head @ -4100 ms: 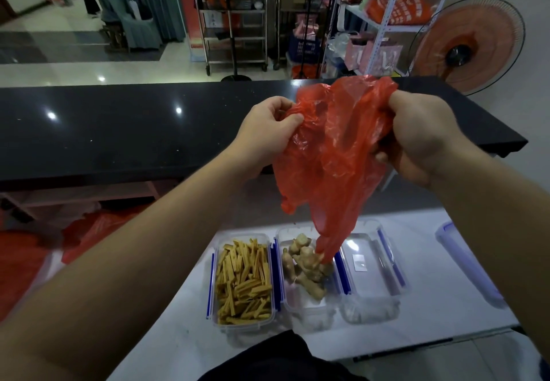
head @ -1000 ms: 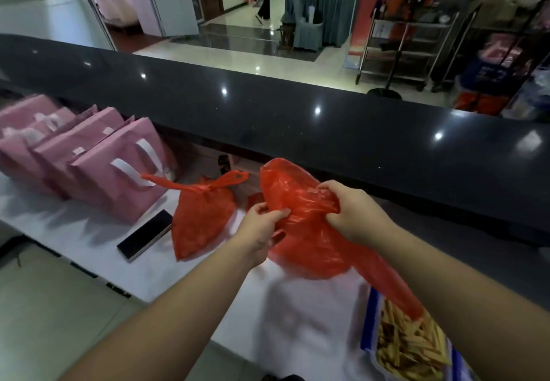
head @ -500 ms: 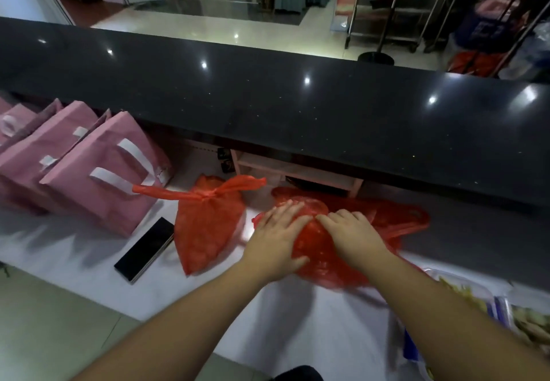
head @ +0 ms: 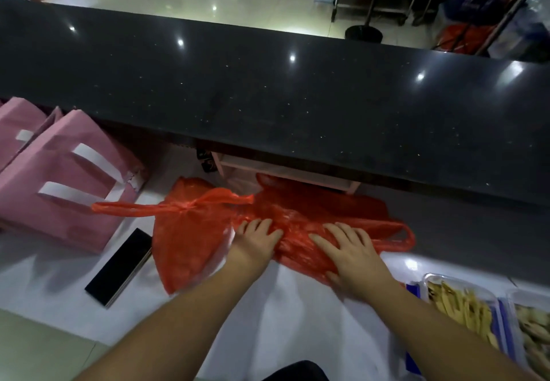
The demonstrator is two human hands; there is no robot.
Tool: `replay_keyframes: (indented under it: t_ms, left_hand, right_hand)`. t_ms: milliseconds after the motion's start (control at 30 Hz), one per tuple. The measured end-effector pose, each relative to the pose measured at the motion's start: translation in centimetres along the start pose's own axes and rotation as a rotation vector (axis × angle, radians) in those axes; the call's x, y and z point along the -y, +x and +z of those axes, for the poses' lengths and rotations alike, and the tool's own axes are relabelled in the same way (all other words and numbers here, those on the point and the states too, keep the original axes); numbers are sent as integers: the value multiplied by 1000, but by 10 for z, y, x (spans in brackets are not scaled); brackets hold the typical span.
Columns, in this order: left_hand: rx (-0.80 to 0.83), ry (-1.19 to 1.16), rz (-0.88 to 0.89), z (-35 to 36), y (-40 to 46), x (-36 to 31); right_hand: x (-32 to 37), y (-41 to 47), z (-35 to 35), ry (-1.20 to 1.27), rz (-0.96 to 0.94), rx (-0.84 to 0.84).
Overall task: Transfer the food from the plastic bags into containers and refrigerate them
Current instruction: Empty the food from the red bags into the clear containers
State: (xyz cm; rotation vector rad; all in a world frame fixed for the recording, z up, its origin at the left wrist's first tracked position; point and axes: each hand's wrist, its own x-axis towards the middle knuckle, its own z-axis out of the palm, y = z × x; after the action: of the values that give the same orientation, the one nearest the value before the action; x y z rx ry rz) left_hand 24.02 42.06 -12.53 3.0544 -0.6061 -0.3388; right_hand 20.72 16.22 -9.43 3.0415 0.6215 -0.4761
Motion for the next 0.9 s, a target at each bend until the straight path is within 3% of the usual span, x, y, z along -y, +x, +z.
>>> replay_keyframes:
  t_ms: [167,300,600,900]
  left_hand:
    - [80,1,-170,-21,19,29]
    - [116,19,-256,-25,32,38]
    - [175,-40,-287,-27,44,43]
    - [14,-158,-234,-44,1,35]
  right_hand:
    - [7,29,6,-27,69,-25]
    - [19,59,-1,58,128,59]
    - [21,84,-17,118,212,212]
    - [30,52,-45,214,205,-6]
